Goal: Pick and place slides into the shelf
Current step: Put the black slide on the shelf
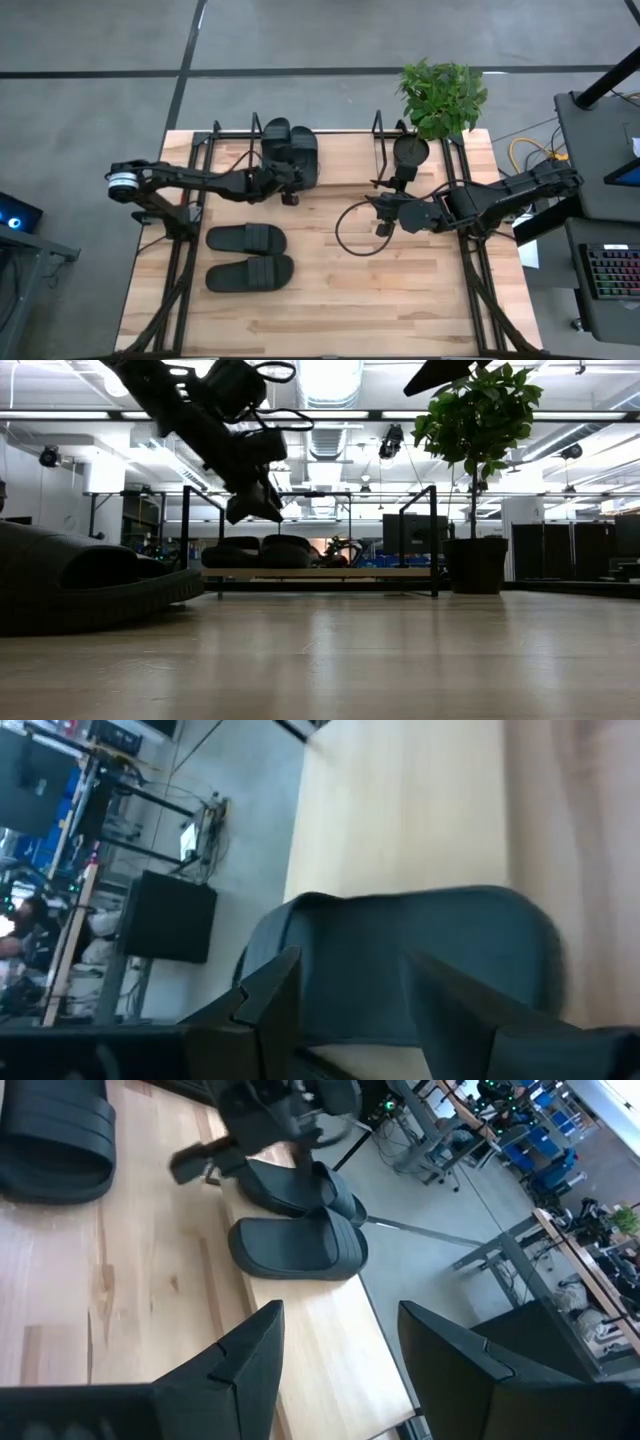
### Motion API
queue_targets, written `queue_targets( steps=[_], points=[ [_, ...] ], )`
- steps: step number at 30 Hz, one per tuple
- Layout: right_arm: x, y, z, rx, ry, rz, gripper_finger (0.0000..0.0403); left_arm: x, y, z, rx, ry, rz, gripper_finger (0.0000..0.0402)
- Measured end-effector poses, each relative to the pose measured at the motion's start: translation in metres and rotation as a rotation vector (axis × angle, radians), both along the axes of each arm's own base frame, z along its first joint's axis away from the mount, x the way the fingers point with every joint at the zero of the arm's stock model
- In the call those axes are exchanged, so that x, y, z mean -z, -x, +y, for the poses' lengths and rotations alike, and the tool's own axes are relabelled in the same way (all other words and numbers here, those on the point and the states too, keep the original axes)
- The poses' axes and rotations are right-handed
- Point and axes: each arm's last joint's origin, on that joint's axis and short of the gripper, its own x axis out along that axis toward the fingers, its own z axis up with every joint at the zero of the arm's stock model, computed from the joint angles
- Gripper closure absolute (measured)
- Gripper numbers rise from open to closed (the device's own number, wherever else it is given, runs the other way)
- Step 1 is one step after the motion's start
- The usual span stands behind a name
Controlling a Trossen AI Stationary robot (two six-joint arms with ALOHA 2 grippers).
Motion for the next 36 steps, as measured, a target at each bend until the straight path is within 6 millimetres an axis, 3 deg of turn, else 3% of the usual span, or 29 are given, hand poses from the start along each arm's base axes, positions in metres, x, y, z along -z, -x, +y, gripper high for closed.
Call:
queue_targets(
  steps=[7, 21, 27, 36],
  points=[
    [0.000, 0.001, 0.000, -0.003, 0.007, 0.010, 0.0216, -0.002, -0.019, 0.022, -0.070, -0.078, 0.065, 0.0244],
    [-0.010, 0.011, -0.003, -0.011, 0.011, -0.019, 0.0216, 0.019, -0.037, 0.062, -0.155, -0.067, 0.229, 0.0244],
    [-0.012, 0.013, -0.004, -0.011, 0.010, -0.021, 0.0216, 0.029, -0.039, 0.071, -0.164, -0.069, 0.273, 0.0244],
    [-0.012, 0.014, -0.004, -0.010, 0.009, -0.020, 0.0216, 0.022, -0.038, 0.072, -0.189, -0.107, 0.260, 0.0244]
  ],
)
